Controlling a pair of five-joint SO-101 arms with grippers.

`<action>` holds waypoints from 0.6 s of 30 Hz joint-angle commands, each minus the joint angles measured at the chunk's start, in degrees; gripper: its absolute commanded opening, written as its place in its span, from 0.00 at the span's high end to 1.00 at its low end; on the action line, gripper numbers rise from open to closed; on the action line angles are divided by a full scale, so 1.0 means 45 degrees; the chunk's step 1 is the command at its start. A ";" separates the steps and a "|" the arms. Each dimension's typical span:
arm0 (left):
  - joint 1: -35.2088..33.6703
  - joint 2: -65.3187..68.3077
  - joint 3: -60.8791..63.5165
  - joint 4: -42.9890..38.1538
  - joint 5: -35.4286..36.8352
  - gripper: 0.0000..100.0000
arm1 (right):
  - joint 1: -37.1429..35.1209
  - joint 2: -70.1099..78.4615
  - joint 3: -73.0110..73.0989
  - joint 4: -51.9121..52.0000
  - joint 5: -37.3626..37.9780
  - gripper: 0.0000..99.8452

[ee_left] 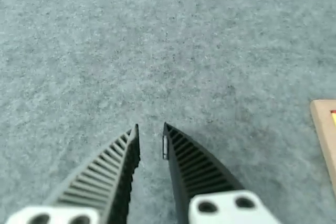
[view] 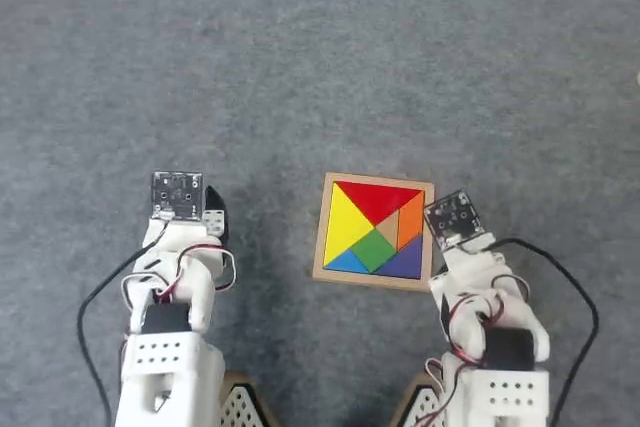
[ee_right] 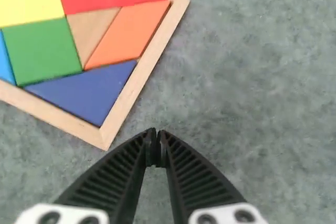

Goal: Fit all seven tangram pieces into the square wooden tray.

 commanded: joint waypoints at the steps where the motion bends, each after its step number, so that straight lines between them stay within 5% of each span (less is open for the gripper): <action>1: -0.0020 -0.0899 -0.0068 0.1368 -0.0059 0.93 | 0.0166 -0.1065 0.0781 0.0049 -0.0137 0.99; 5: -0.0039 -0.1465 -0.0029 0.3282 -0.0078 0.93 | 0.0166 -0.2022 0.1739 0.0068 -0.0137 0.99; 18: -0.0020 -0.3223 -0.0029 0.5626 -0.0059 0.93 | 0.0166 -0.1885 0.1797 0.0498 -0.0039 0.99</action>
